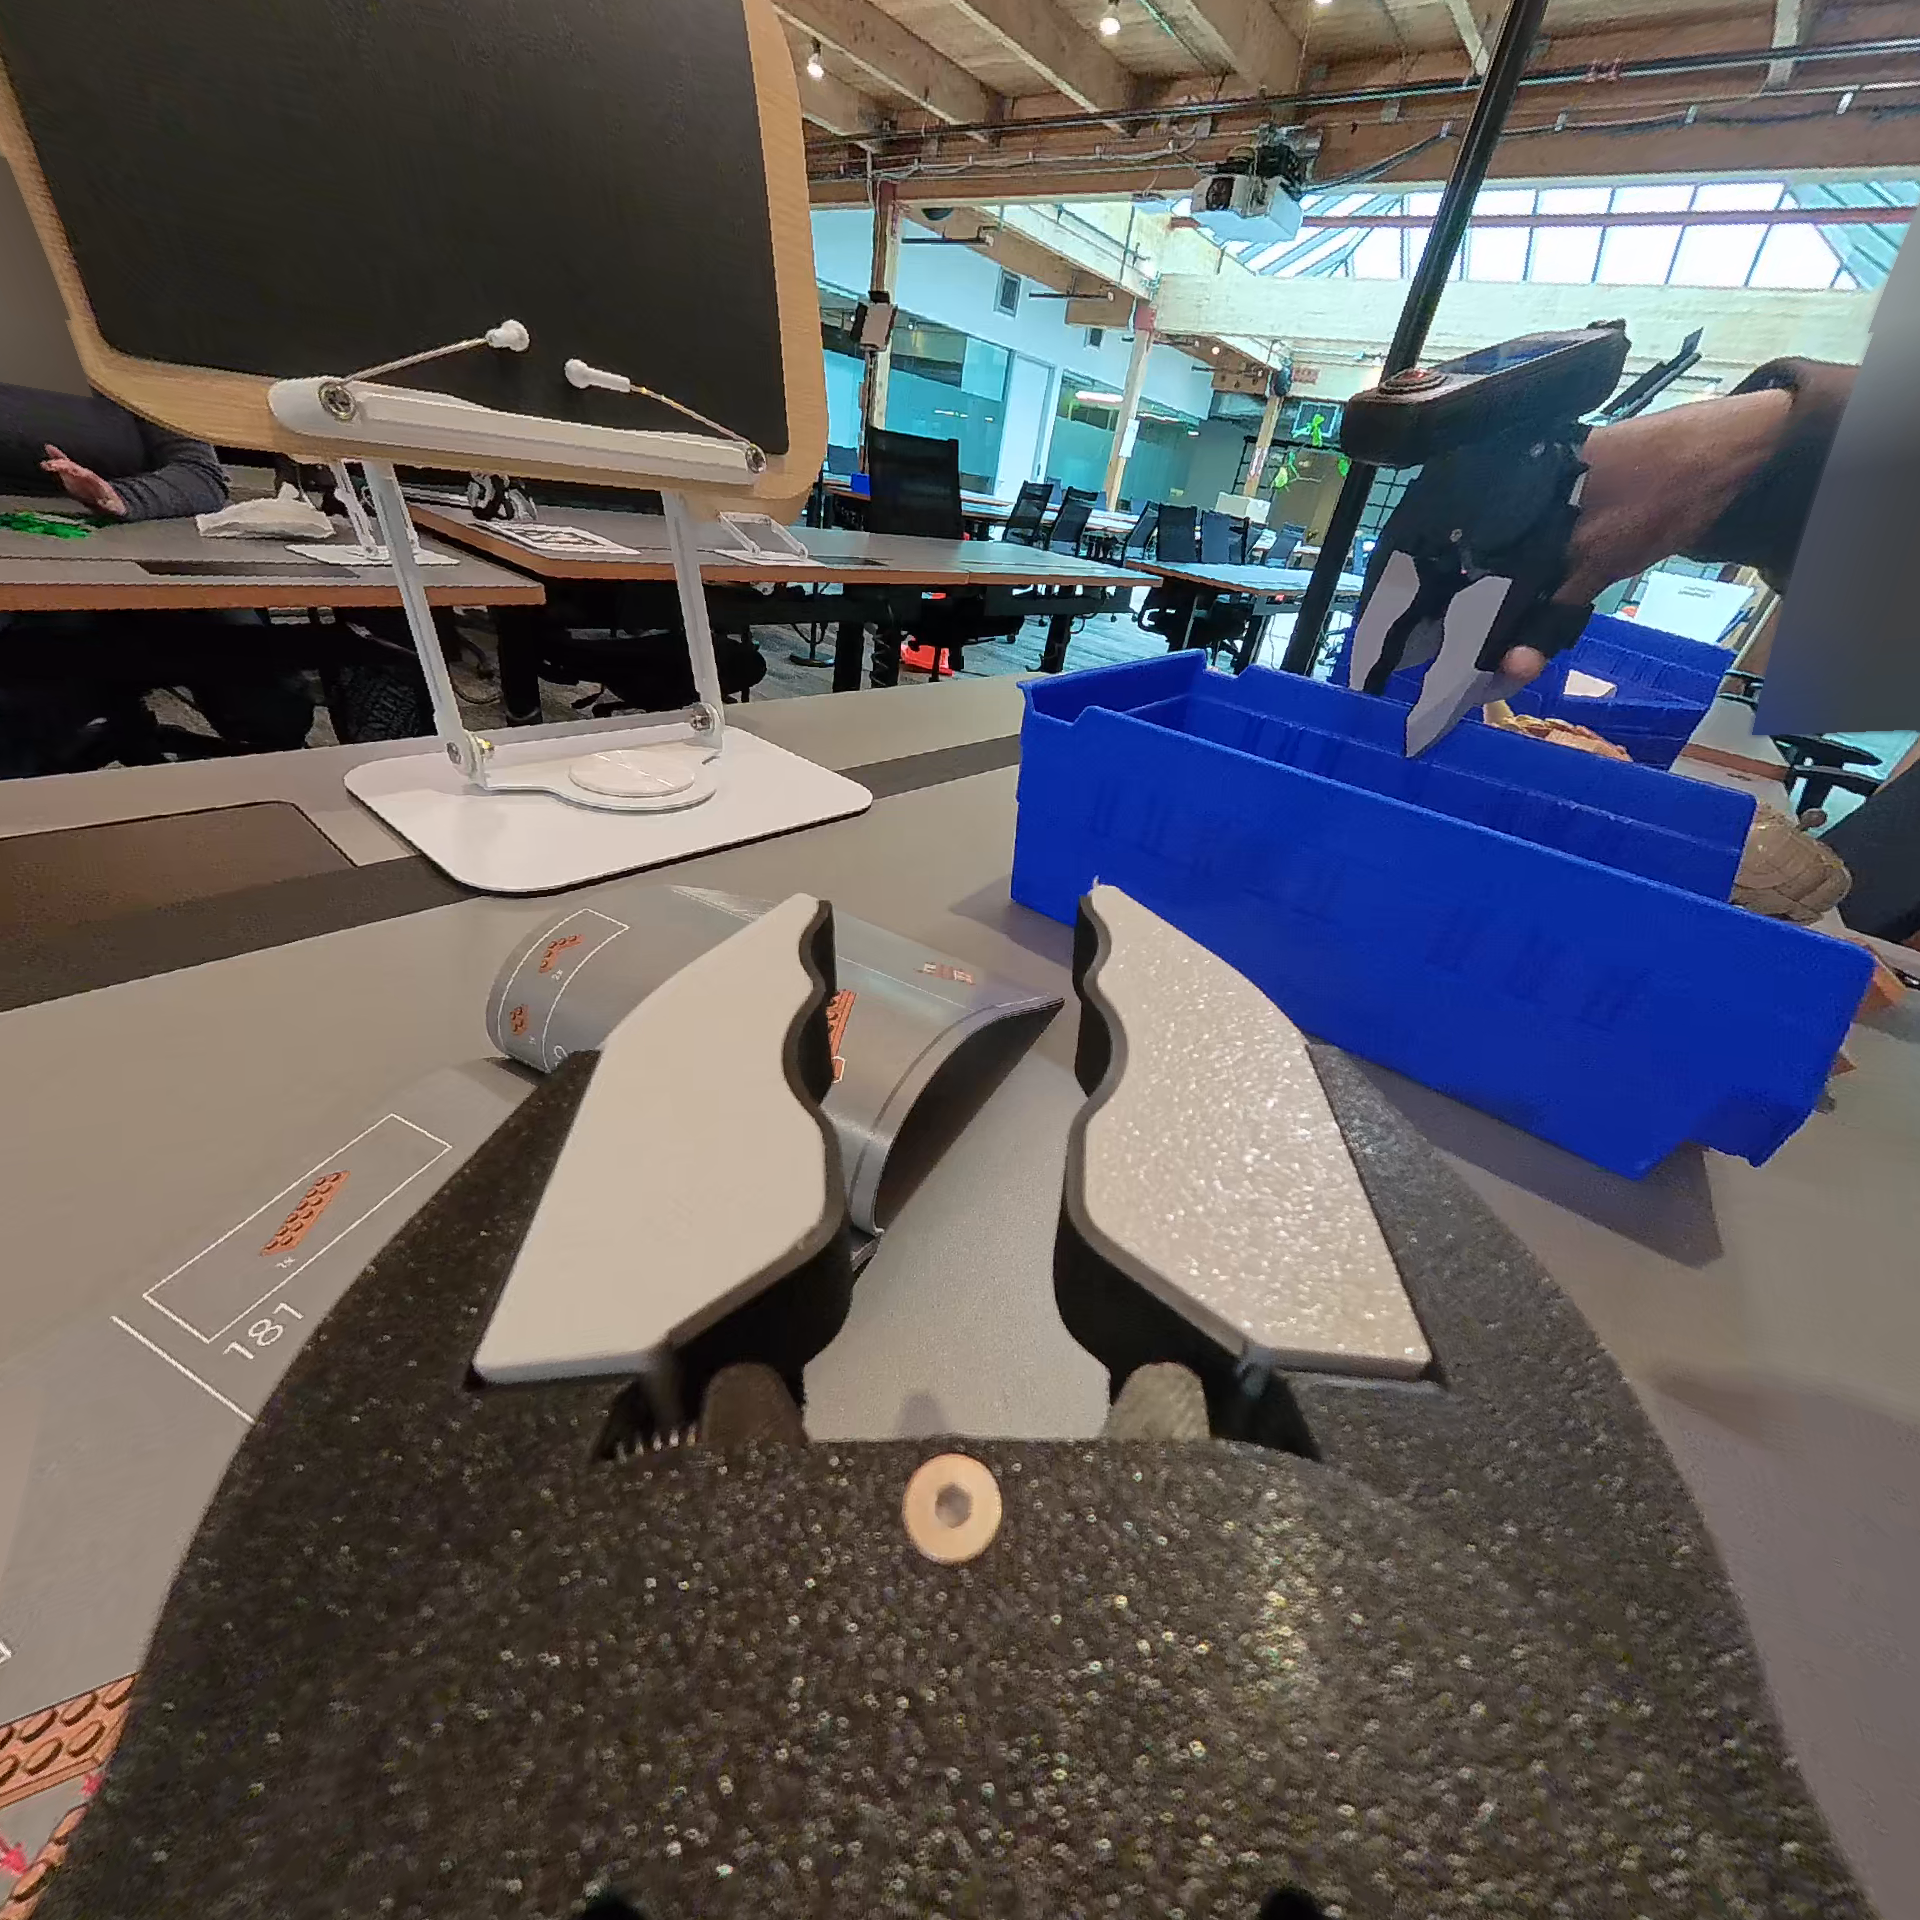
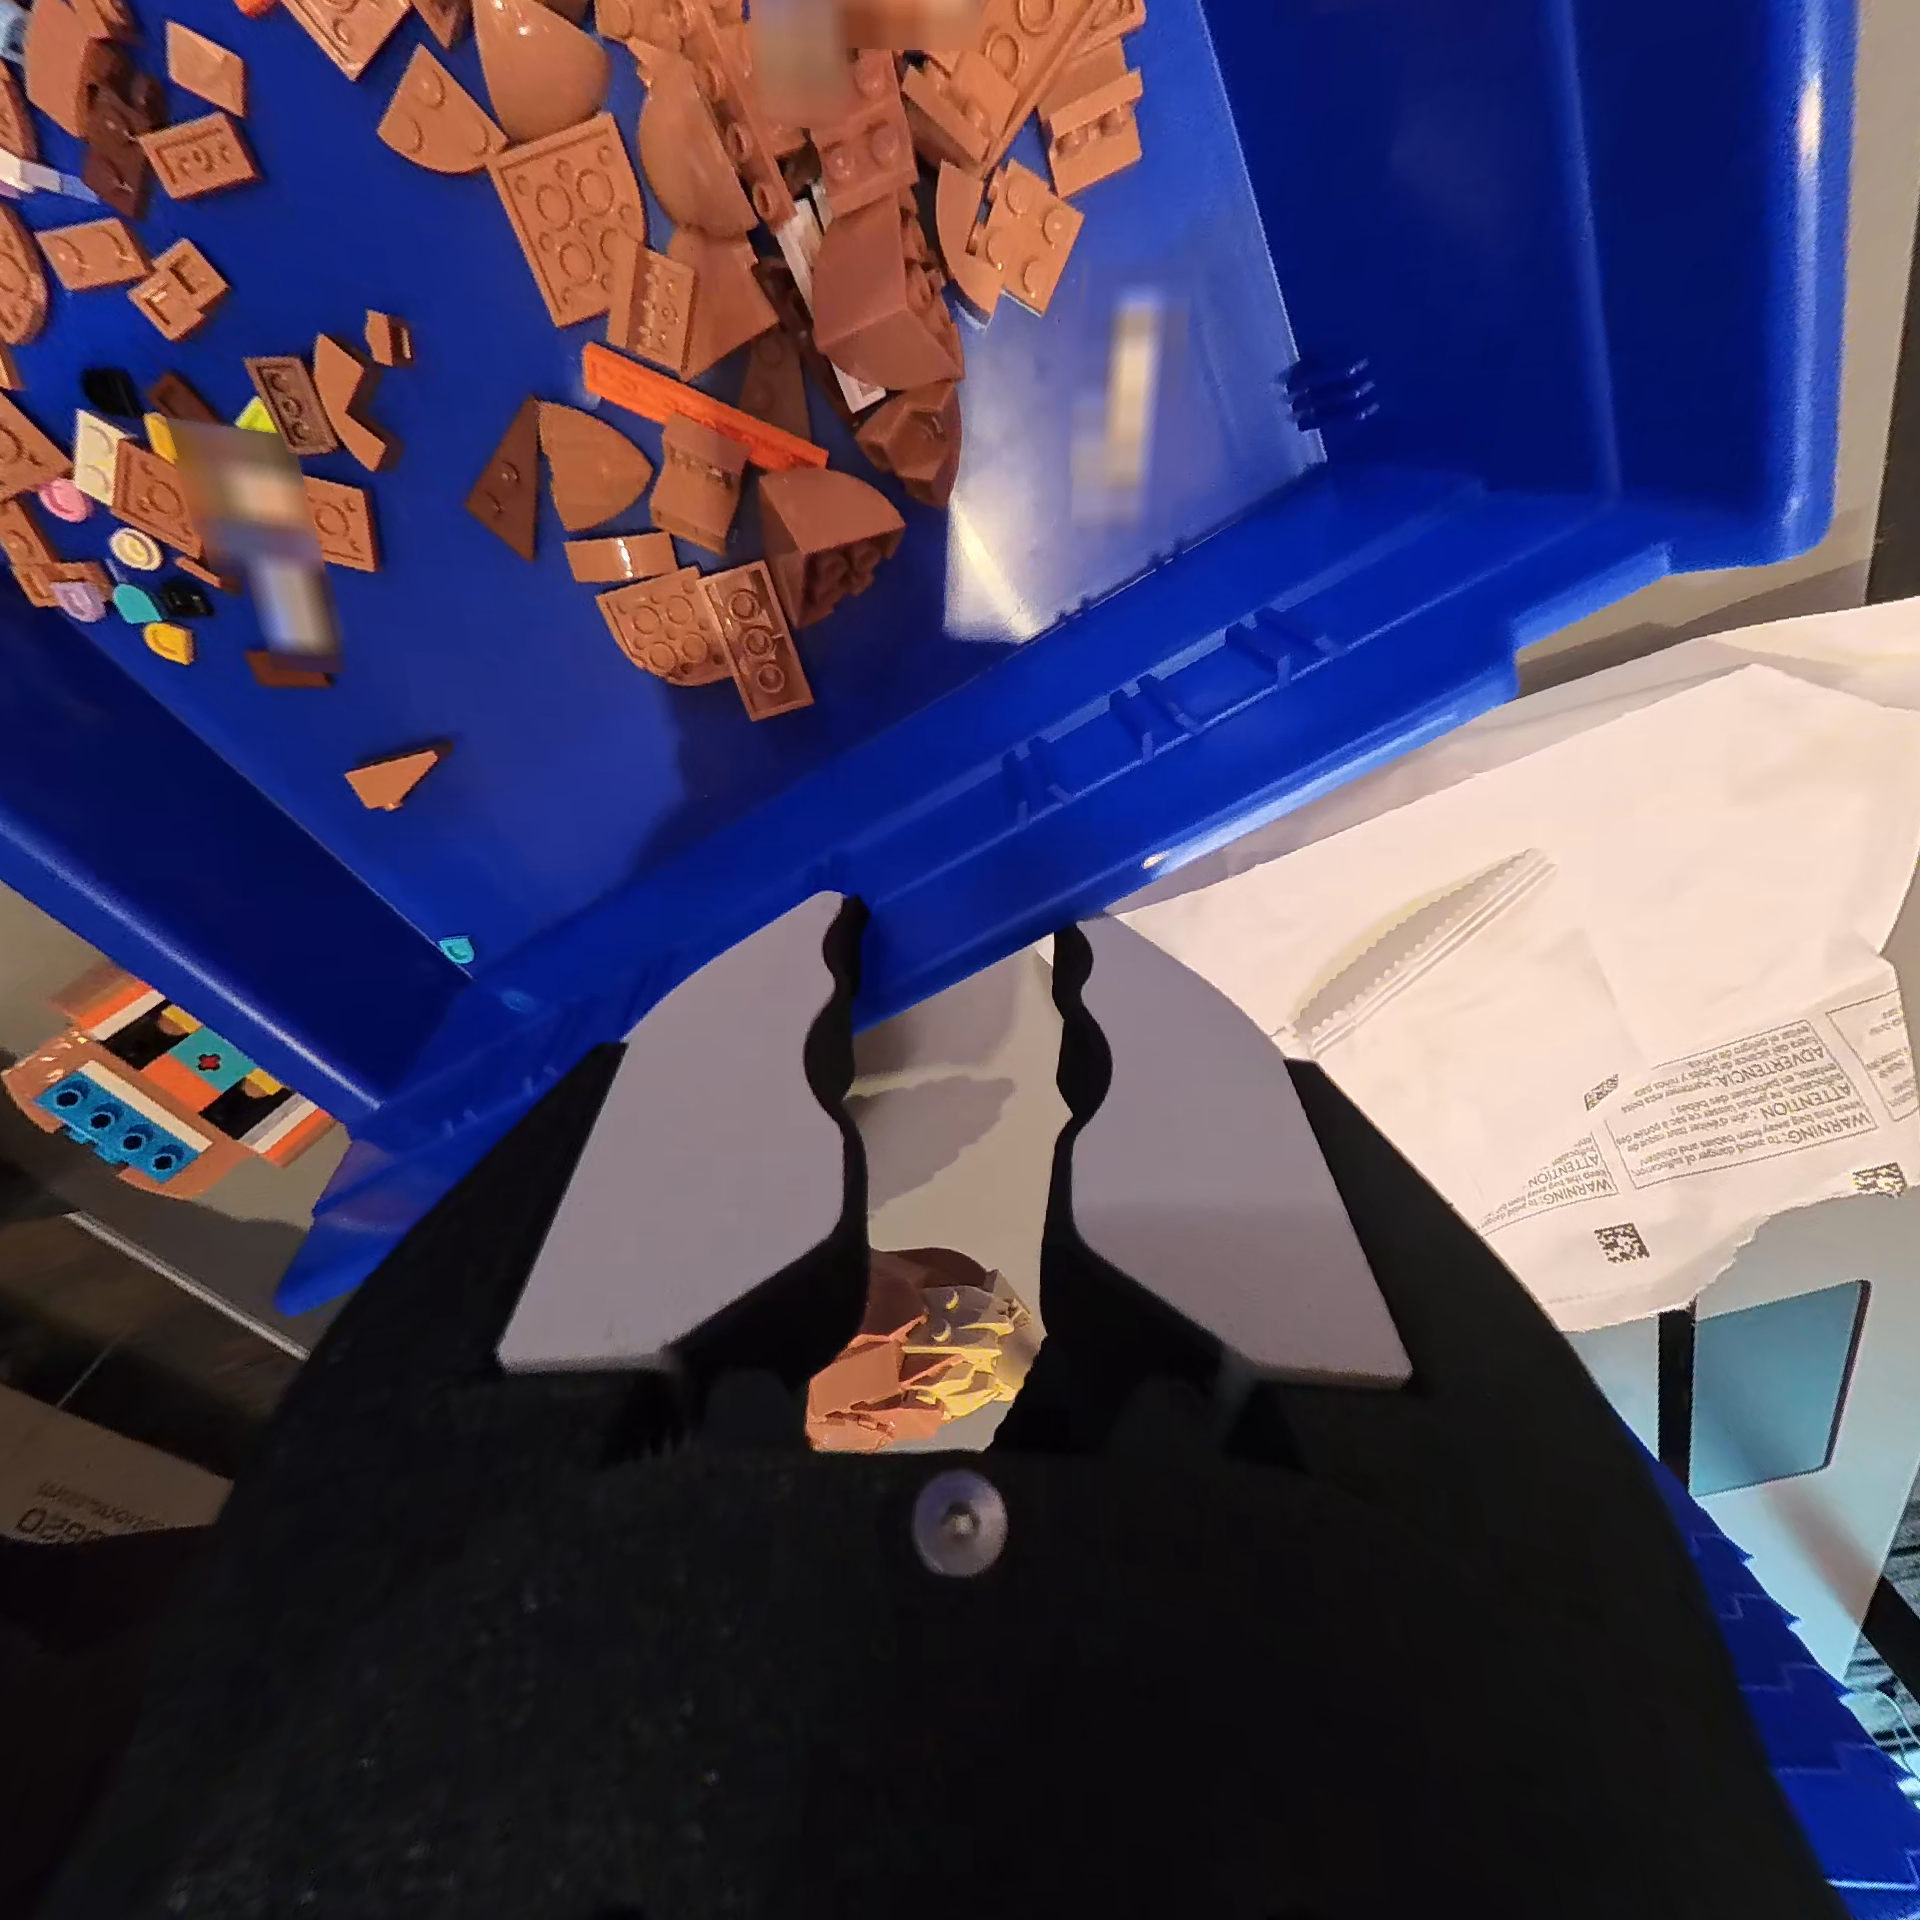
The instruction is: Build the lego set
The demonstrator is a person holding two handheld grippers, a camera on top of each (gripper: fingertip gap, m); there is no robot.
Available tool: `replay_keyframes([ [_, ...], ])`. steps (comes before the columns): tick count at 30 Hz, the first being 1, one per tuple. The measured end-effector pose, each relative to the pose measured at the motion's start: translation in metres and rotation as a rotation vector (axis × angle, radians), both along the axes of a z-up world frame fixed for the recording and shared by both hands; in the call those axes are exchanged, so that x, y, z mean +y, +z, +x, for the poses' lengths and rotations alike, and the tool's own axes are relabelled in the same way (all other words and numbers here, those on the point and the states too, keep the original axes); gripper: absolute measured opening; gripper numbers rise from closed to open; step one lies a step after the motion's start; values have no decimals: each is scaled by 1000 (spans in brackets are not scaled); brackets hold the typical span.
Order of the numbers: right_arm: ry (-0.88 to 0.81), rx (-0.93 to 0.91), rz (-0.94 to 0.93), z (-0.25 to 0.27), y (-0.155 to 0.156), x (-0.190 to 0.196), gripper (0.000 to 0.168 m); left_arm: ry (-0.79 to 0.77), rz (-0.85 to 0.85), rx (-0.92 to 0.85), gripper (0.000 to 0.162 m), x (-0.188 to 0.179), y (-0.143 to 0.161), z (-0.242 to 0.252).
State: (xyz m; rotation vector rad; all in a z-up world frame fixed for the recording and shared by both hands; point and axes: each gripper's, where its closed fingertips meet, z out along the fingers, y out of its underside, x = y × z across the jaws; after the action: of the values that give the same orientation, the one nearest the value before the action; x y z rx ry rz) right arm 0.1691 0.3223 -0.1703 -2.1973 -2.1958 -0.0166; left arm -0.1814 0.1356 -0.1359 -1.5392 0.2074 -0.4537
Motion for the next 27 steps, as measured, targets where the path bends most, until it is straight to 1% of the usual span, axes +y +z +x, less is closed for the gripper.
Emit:
replay_keyframes([
  [8, -8, 25, -37, 6, -1, -2, 38, 0, 1, 5, 44, 0, 0, 1],
  [9, -6, 23, -46, 8, -1, -4, 46, -1, 0, 7, 44, 0, 0, 1],
  [11, -12, 17, -47, 11, -1, -3, 54, -1, 0, 8, 44, 0, 0, 1],
  [16, -14, 44, -11, 10, 5, 1, 60, 1, 1, 9, 44, 0, 0, 1],
  [20, -3, 113, 19, 1, 19, 5, 59, 2, 6, 11, 44, 0, 0, 1],
  [23, 34, 212, 16, -12, 32, 0, 60, 2, 11, 15, 44, 0, 1, 1],
  [27, 118, 315, 50, -27, 47, -15, 68, 1, 17, 38, 44, -1, 1, 4],
])
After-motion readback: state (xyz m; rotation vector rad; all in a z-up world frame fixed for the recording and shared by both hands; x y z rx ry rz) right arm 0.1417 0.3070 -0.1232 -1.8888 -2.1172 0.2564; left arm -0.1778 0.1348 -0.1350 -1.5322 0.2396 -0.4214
